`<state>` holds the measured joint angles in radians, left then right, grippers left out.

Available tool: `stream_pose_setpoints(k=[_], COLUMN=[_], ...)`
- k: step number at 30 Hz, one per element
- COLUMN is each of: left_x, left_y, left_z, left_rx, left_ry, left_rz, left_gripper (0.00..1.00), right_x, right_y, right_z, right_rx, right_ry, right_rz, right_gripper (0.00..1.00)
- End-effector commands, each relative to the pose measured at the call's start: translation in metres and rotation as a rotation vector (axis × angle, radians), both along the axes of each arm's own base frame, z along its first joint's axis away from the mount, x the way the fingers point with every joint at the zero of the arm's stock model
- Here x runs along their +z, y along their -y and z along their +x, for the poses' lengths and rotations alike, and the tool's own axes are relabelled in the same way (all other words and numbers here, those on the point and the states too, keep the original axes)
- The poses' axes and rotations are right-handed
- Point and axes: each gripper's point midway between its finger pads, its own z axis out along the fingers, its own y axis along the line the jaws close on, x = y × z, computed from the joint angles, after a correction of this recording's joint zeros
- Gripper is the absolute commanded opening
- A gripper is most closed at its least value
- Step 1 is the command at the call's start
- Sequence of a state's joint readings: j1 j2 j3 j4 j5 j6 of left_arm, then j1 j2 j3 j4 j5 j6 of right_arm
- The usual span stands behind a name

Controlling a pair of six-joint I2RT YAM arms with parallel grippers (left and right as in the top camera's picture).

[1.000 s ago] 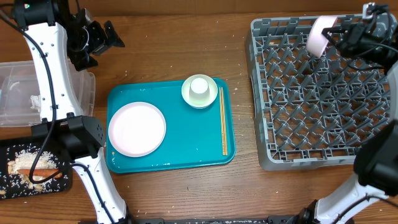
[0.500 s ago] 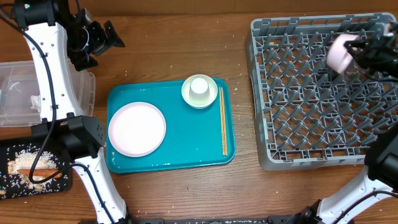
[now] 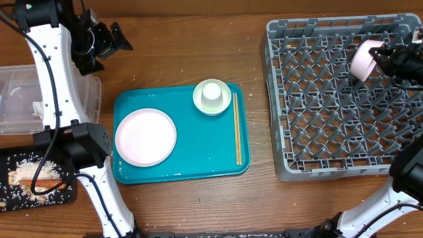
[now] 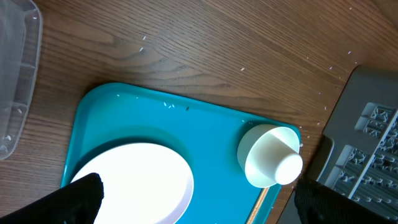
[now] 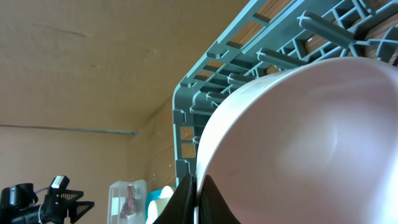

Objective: Sort waste into correct bins and load items into the dishwasher
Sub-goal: 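Carry the bowl right and set it upright in the dish rack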

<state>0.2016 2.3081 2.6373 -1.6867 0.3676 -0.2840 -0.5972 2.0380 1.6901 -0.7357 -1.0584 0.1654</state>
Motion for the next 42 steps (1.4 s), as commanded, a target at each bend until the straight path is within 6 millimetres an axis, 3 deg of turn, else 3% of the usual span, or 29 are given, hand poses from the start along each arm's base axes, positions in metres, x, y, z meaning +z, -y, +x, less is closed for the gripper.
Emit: stream_pose_setpoints(k=[1, 5, 9, 13, 20, 36, 39, 42], left_x=[-0.002, -0.002, -0.002, -0.002, -0.002, -0.002, -0.002, -0.002], left_y=[0.004, 0.004, 0.004, 0.004, 0.004, 0.004, 0.004, 0.004], left_z=[0.001, 0.001, 0.001, 0.001, 0.001, 0.001, 0.001, 0.001], left_rx=[-0.021, -0.021, -0.021, -0.021, -0.022, -0.021, -0.022, -0.022], left_ry=[0.001, 0.001, 0.001, 0.001, 0.001, 0.001, 0.001, 0.001], left_rz=[-0.011, -0.011, -0.011, -0.011, -0.011, -0.011, -0.011, -0.011], left_gripper=[1.0, 1.0, 1.0, 1.0, 1.0, 1.0, 1.0, 1.0], right_x=[0.007, 0.043, 0.06, 0.051, 0.011, -0.001, 0.004, 0.009], right_y=[0.014, 0.0, -0.007, -0.017, -0.017, -0.013, -0.005, 0.017], right_z=[-0.002, -0.001, 0.0, 0.0, -0.003, -0.012, -0.014, -0.019], right_rx=[-0.044, 0.056, 0.104, 0.113, 0.04, 0.022, 0.003, -0.078], right_ry=[-0.005, 0.128, 0.177, 0.146, -0.014, -0.069, -0.065, -0.112], right_rz=[0.027, 0.166, 0.223, 0.217, 0.106, 0.078, 0.07, 0.008], right_gripper=[0.04, 0.04, 0.04, 0.04, 0.04, 0.04, 0.04, 0.04])
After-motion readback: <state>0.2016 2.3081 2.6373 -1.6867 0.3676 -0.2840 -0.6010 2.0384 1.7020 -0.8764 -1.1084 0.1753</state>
